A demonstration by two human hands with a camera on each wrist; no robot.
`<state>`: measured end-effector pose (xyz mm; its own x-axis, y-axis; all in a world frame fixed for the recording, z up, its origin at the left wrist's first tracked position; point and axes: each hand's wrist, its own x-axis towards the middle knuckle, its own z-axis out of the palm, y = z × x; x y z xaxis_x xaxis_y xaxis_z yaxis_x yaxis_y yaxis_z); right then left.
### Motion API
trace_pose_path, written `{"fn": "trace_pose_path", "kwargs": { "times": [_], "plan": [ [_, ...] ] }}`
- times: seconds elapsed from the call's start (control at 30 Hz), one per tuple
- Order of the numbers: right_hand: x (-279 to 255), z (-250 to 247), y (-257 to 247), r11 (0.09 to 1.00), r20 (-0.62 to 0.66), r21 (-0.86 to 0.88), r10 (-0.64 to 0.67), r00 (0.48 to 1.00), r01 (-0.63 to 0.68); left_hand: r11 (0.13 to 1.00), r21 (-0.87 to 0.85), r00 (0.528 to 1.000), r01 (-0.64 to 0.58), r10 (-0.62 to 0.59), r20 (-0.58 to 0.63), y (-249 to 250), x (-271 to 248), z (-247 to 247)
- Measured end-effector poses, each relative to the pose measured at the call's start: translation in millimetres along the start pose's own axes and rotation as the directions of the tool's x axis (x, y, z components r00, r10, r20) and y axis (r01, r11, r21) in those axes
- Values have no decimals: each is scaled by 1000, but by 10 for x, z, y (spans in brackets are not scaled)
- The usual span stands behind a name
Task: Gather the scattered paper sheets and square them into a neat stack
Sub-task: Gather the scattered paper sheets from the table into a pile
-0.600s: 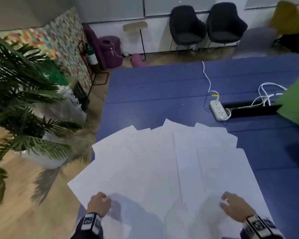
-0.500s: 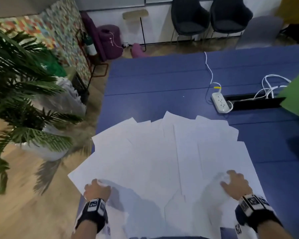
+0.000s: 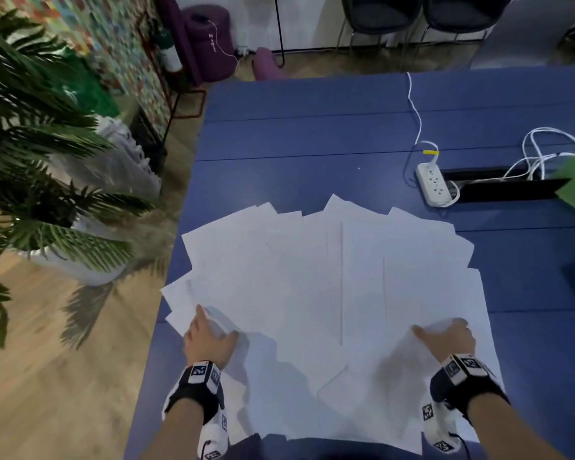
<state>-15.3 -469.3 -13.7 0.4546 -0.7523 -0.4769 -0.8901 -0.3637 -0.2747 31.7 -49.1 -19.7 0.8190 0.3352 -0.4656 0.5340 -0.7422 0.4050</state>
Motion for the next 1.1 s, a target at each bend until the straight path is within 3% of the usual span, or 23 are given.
{"fn": "trace_pose_path", "kwargs": {
  "times": [0.07,0.13,0.23,0.33,0.4,0.57,0.7,0.83,0.97,1.1],
  "plan": [
    [1,-16,-95,991,56,-84,-95,994,99,995,-41,994,-94,96,56,74,52,-8],
    [44,-144,-150,986,80,-124,-98,992,108,987,-90,990,-133,137,37,111,128,-47],
    [264,-318,-2,996,13,-75,53,999,-52,991,-130,994,31,-45,-103,106,219,-158],
    [423,-380,168,981,-47,-13,195,980,-196,971,-142,973,191,-206,-105,99,291,-226],
    [445,-380,109,984,-62,30,179,982,-178,950,-208,966,232,-250,-68,182,338,-238],
    [489,-260,-249,973,67,223,43,997,-57,898,-295,939,326,-343,-7,504,452,-171],
    [418,-201,-494,978,124,200,33,992,-58,913,-284,951,294,-310,-12,615,509,-116],
    [493,10,-532,1000,173,15,13,985,-16,962,-58,963,269,-270,-12,629,487,-172],
    [84,57,-802,970,148,237,-97,984,60,979,-148,989,137,-128,72,661,487,-116],
    [-74,202,-855,914,182,404,-121,976,38,942,-304,983,144,-100,155,722,439,-46]
  ]
}}
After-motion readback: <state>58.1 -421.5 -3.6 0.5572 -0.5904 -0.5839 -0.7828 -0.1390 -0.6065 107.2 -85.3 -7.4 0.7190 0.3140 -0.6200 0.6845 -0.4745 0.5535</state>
